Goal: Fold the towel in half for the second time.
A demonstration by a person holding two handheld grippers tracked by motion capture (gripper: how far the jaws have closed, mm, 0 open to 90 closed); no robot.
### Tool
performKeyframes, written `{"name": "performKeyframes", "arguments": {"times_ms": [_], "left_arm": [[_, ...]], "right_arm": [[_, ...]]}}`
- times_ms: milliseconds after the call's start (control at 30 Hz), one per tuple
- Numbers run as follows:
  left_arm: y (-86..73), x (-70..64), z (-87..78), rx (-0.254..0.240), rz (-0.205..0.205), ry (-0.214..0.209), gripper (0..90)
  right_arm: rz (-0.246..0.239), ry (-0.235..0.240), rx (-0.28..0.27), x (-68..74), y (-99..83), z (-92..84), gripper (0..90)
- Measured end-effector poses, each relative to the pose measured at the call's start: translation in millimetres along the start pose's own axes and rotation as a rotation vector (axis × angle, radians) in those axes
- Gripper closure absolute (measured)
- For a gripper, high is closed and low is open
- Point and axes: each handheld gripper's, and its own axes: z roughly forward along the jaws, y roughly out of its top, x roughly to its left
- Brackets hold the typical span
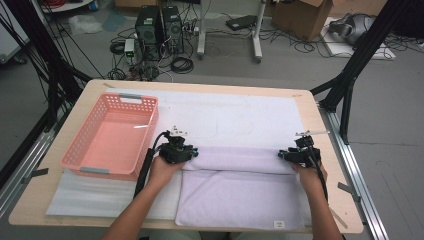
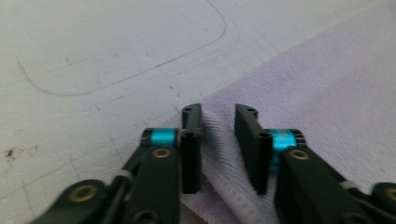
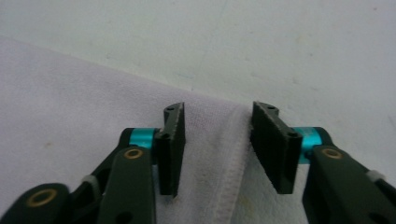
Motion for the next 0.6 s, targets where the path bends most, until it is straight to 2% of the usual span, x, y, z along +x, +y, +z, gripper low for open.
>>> {"name": "performKeyframes", "arguments": {"times_ms": [33, 67, 100, 233, 433, 600], "left_arm": [[-0.2, 0.0, -0.4, 0.0, 0.005, 0.002, 81.7], [-0.6, -0.2, -0.7, -0.007, 0.0, 0.006, 84.1], [-0.9, 0.5, -1.2, -0.01, -0.002, 0.006, 84.6], [0.2, -0.9, -8.1, -0.062, -0.025, 0.008, 85.3], [2.1, -4.6, -26.7, -0.133, -0.024, -0.02, 85.4], [-2.6, -10.0, -39.6, -0.165, -0.015, -0.048, 85.3]], "right_arm": [[-0.003, -0.005, -0.002, -0.1, -1.1, -1.0, 70.1], [-0.006, 0.001, -0.002, -0.9, -1.9, -2.2, 82.1], [-0.003, 0.032, 0.001, -2.1, -2.6, -3.0, 83.5], [-0.037, 0.011, -0.048, 0.1, -4.9, -9.0, 84.5], [-0.042, 0.022, -0.14, 4.5, -10.1, -27.2, 84.4], [-0.051, 0.032, -0.203, 7.1, -21.5, -41.8, 84.4]]}}
